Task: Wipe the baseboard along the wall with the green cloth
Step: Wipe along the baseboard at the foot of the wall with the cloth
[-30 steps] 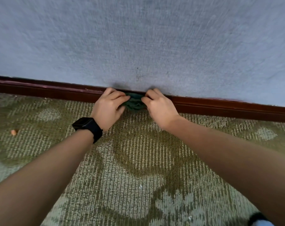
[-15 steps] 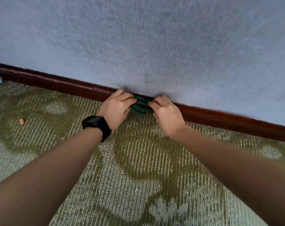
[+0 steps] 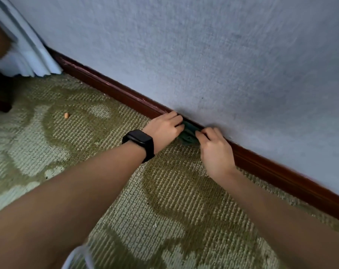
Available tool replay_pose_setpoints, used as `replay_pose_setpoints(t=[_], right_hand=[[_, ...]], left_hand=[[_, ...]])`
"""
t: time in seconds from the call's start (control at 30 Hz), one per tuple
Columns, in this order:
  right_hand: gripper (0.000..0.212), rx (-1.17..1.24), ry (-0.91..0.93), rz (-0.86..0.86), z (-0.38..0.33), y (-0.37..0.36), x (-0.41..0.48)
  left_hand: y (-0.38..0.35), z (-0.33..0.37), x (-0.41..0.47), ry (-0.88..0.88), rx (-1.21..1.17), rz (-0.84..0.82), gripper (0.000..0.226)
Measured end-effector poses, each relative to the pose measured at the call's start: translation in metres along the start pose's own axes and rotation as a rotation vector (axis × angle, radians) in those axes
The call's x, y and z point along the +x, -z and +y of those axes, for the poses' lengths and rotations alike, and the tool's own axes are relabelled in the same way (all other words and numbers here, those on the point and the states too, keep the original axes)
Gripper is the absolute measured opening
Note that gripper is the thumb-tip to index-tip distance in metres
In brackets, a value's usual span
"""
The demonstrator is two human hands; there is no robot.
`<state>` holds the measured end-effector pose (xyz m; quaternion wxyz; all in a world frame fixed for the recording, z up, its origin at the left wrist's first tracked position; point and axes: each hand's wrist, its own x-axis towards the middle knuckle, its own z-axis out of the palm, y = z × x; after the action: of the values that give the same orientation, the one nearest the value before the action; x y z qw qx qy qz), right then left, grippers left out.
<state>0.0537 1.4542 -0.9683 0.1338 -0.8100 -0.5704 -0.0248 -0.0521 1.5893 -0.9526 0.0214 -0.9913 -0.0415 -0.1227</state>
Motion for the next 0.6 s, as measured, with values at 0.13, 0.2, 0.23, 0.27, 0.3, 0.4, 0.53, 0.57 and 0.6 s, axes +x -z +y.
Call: replay_pose_setpoints(t=[0.13, 0.2, 0.23, 0.27, 0.3, 0.4, 0.53, 0.57, 0.6], right_hand=[[0.043, 0.014, -0.031, 0.078, -0.003, -0.008, -0.001], [0.039, 0.040, -0.046, 0.134, -0.008, -0.015, 0.000], [0.038, 0.049, -0.054, 0.154, -0.010, -0.017, 0.002], [0.038, 0.049, -0.064, 0.165, -0.013, -0.019, 0.003], [0.038, 0.040, -0.071, 0.170, -0.014, -0.019, 0.002], [0.045, -0.009, -0.089, 0.170, -0.008, -0.018, -0.006], [0.054, -0.056, -0.143, 0.165, -0.003, -0.019, -0.016], [0.054, -0.053, -0.173, 0.172, -0.006, -0.020, -0.015], [0.054, -0.049, -0.195, 0.184, -0.011, -0.023, -0.012]], left_hand=[[-0.009, -0.005, -0.001, -0.063, 0.032, 0.015, 0.015], [-0.014, -0.008, -0.001, -0.078, 0.029, 0.025, 0.020], [-0.016, -0.007, -0.002, -0.074, 0.018, 0.031, 0.022], [-0.017, -0.007, -0.002, -0.065, 0.004, 0.044, 0.027], [-0.019, -0.005, -0.003, -0.049, -0.026, 0.060, 0.031], [-0.028, 0.003, -0.004, -0.028, -0.112, 0.124, 0.032], [-0.038, 0.008, -0.001, -0.084, -0.153, 0.189, 0.030], [-0.039, 0.005, -0.002, -0.098, -0.154, 0.199, 0.030], [-0.040, 0.000, -0.004, -0.103, -0.151, 0.208, 0.031]])
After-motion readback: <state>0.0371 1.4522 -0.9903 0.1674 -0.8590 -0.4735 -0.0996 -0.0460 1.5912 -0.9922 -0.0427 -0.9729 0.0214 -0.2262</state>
